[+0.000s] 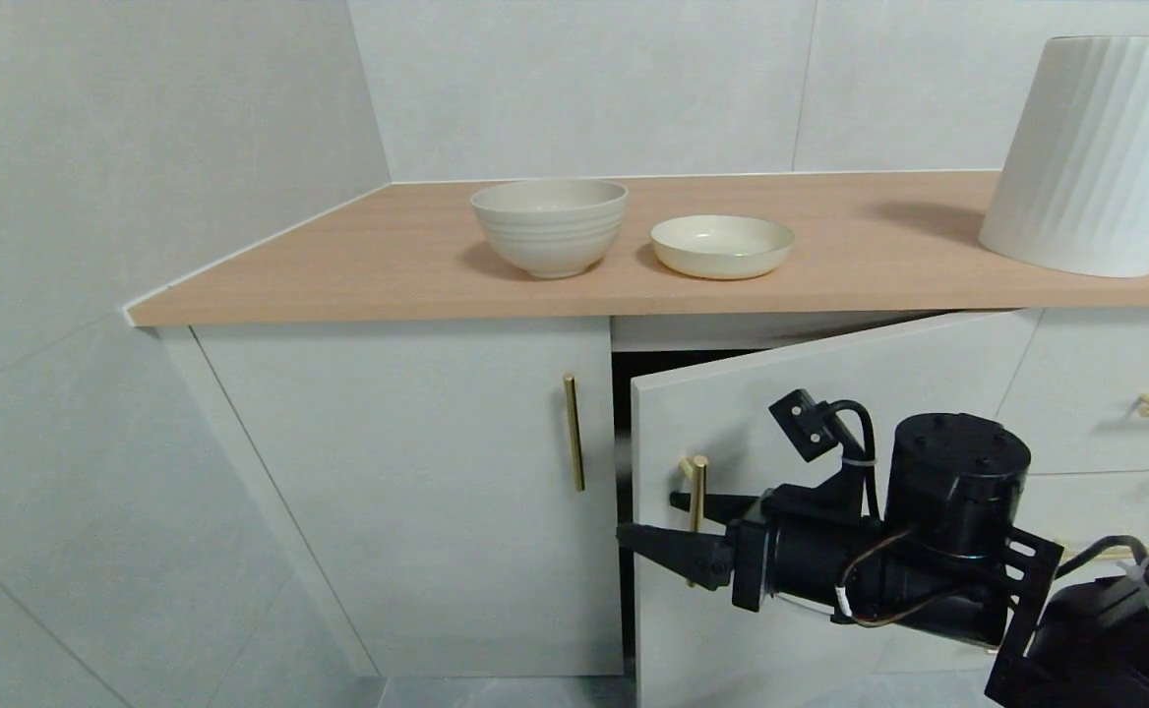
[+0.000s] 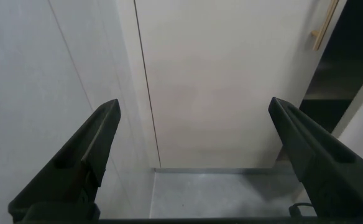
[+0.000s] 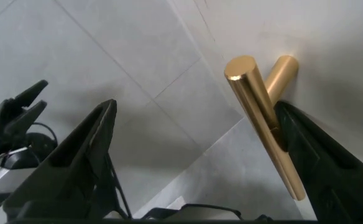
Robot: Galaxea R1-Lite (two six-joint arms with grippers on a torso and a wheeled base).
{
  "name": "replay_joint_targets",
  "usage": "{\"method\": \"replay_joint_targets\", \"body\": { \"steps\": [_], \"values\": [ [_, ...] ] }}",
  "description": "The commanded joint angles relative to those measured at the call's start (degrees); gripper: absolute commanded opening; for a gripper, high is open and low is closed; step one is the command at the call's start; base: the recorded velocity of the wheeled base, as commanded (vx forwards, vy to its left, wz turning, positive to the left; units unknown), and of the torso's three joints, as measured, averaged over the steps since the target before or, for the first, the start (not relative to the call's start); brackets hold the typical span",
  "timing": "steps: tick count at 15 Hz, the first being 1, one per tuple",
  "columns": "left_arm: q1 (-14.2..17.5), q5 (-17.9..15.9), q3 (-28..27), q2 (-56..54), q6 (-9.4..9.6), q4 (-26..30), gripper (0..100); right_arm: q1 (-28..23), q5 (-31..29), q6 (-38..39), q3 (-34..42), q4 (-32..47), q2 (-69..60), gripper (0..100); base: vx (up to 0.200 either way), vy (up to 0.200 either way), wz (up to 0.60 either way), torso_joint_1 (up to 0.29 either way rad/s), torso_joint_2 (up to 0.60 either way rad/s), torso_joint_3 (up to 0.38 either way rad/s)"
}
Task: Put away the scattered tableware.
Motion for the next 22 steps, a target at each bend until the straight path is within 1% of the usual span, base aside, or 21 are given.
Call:
{"method": "replay_joint_targets", "body": {
  "steps": [1, 2, 3, 4, 5, 6, 7, 8, 9, 10, 11, 12, 13, 14, 15, 17, 18, 21, 22],
  "values": [
    [0.0, -0.1, 0.0, 0.0, 0.15, -0.1, 100, 0.1, 0.1, 0.0, 0.8, -0.5, -1.4, 100, 0.0, 0.0, 0.0, 0.0, 0.0, 0.0],
    [0.0, -0.2, -0.8, 0.0, 0.5, -0.3, 100, 0.6, 0.1, 0.1, 0.8, -0.5, -1.3, 100, 0.0, 0.0, 0.0, 0.0, 0.0, 0.0],
    [0.0, -0.9, -3.6, 0.1, 0.5, 0.5, 100, 0.8, 0.1, 0.1, 0.8, -0.5, -1.0, 100, 0.0, 0.0, 0.0, 0.0, 0.0, 0.0],
    [-0.1, -2.3, -5.1, 0.4, 0.5, 1.4, 100, 0.8, 0.1, 0.1, 0.8, -0.5, -0.8, 100, 0.0, 0.0, 0.0, 0.0, 0.0, 0.0],
    [-0.8, -9.9, -10.0, 3.8, 0.5, 5.6, 100, 0.8, 0.1, 0.1, 0.8, -0.6, -0.4, 100, 0.0, 0.0, 0.0, 0.0, 0.0, 0.0],
    [-0.9, -13.7, -12.8, 6.1, 0.33, 7.3, 100, 0.8, 0.1, 0.1, 0.8, -0.6, -0.4, 100, 0.0, 0.0, 0.0, 0.0, 0.0, 0.0],
    [-1.2, -24.8, -18.6, 16.0, 0.15, 10.7, 100, 1.0, 0.1, 0.1, 0.7, -0.6, 0.1, 100, 0.0, 0.0, 0.0, 0.0, 0.0, 0.0],
    [-1.2, -30.9, -22.2, 22.6, -0.03, 10.7, 100, 1.0, 0.1, 0.1, 0.7, -0.6, 0.4, 100, 0.0, 0.0, 0.0, 0.0, 0.0, 0.0],
    [-1.2, -34.8, -25.2, 28.1, -0.55, 10.6, 100, 1.0, 0.1, 0.1, 0.7, -0.6, 0.4, 100, 0.0, 0.0, 0.0, 0.0, 0.0, 0.0],
    [-1.3, -37.5, -28.0, 33.9, -0.64, 10.6, 100, 1.0, 0.1, 0.1, 0.7, -0.6, 0.2, 100, 0.0, 0.0, 0.0, 0.0, 0.0, 0.0],
    [-1.5, -38.4, -29.0, 36.7, -0.55, 10.5, 100, 1.0, 0.1, 0.1, 0.7, -0.6, 0.2, 100, 0.0, 0.0, 0.0, 0.0, 0.0, 0.0],
    [-2.6, -39.9, -31.1, 43.7, -0.38, 9.6, 100, 1.0, 0.1, 0.0, 0.8, -0.6, 0.1, 100, 0.0, 0.0, 0.0, 0.0, 0.0, 0.0],
    [-3.5, -40.0, -32.4, 49.8, -0.47, 7.6, 100, 1.0, 0.1, 0.0, 0.8, -0.6, 0.1, 100, 0.0, 0.0, 0.0, 0.0, 0.0, 0.0],
    [-3.7, -40.0, -32.3, 58.4, -0.64, 1.5, 100, 1.0, 0.1, 0.0, 0.7, -0.6, 0.2, 100, 0.0, 0.0, 0.0, 0.0, 0.0, 0.0],
    [-3.7, -40.0, -31.1, 62.6, -0.99, -2.5, 100, 1.0, 0.1, 0.0, 0.7, -0.6, 0.2, 100, 0.0, 0.0, 0.0, 0.0, 0.0, 0.0],
    [-3.7, -40.0, -27.8, 67.3, -1.87, -8.6, 100, 1.0, 0.1, 0.1, 0.7, -0.6, 0.3, 100, 0.0, 0.0, 0.0, 0.0, 0.0, 0.0],
    [-3.8, -40.0, -26.9, 68.6, -2.14, -10.3, 100, 1.0, 0.1, 0.1, 0.7, -0.6, 0.3, 100, 0.0, 0.0, 0.0, 0.0, 0.0, 0.0],
    [-4.9, -40.0, -26.5, 69.3, -2.4, -10.6, 100, 1.0, 0.1, 0.1, 0.8, -0.6, 0.4, 100, 0.0, 0.0, 0.0, 0.0, 0.0, 0.0],
    [-5.4, -40.0, -26.6, 69.4, -3.28, -10.7, 0, 1.0, 0.1, 0.1, 0.8, -0.6, 0.4, 100, 0.0, 0.0, 0.0, 0.0, 0.0, 0.0]
  ]
}}
